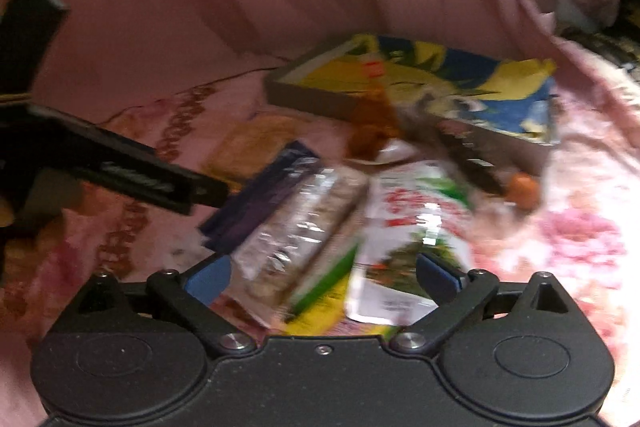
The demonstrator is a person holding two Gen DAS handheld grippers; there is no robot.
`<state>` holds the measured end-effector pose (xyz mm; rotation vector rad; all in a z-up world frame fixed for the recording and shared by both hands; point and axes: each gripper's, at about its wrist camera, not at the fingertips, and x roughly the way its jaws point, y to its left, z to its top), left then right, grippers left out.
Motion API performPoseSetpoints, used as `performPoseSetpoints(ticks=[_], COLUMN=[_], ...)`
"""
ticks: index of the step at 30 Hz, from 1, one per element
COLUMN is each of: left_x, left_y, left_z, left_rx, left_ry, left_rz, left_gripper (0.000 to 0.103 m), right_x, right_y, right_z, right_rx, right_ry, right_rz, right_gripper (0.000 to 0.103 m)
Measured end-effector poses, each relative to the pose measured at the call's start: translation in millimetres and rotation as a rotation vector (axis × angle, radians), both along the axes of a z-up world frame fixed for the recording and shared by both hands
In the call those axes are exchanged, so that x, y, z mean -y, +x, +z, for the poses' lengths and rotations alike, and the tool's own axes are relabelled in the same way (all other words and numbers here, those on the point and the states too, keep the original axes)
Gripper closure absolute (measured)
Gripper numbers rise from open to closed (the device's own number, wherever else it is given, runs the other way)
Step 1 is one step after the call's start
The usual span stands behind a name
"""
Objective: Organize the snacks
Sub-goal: 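Grasp the dark blue stick pack with left tool while right tool grasps the clear wrapped bar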
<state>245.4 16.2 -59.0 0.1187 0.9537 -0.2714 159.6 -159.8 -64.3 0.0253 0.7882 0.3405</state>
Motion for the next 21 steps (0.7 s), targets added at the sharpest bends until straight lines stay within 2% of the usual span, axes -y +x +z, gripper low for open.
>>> performPoseSetpoints(ticks=[5, 9, 10, 13, 14, 16, 21], left_x=[-10, -15, -15, -10, -8, 0, 22], left_y=[17, 22, 22, 20, 19, 16, 14], left_z=[-10, -17, -18, -19, -19, -21, -31], left_rx=[-0.075, -0.102, -0.111, -0.125, -0.121, -0.108, -0.083], left_ry=[-0.077, -0.119, -0.133, -0.16, -0.156, -0.125, -0.03], left_rz=[-0.002, -0.003, -0.01, -0.052, -0.068, -0.101, -0.193], left_gripper=[0.008, 0.015, 0.017, 0.023, 0.025, 0.027, 0.038], right_x=[-25, -31, -32, -32, -32, -33, -37], right_y=[16, 21, 21, 19, 16, 10, 7], right_z=[-14, -20, -20, -18, -17, -17, -22], right_rx=[-0.037, -0.047, -0.044, -0.067, -0.072, -0.074, -0.039], right_ry=[-0.021, -0.04, -0.061, -0.126, -0.146, -0.196, -0.23], right_rz=[0.022, -0.002, -0.005, -0.006, -0.007, 0.01, 0.036], right_gripper=[0.019, 0.025, 0.034, 0.05, 0.055, 0.058, 0.057])
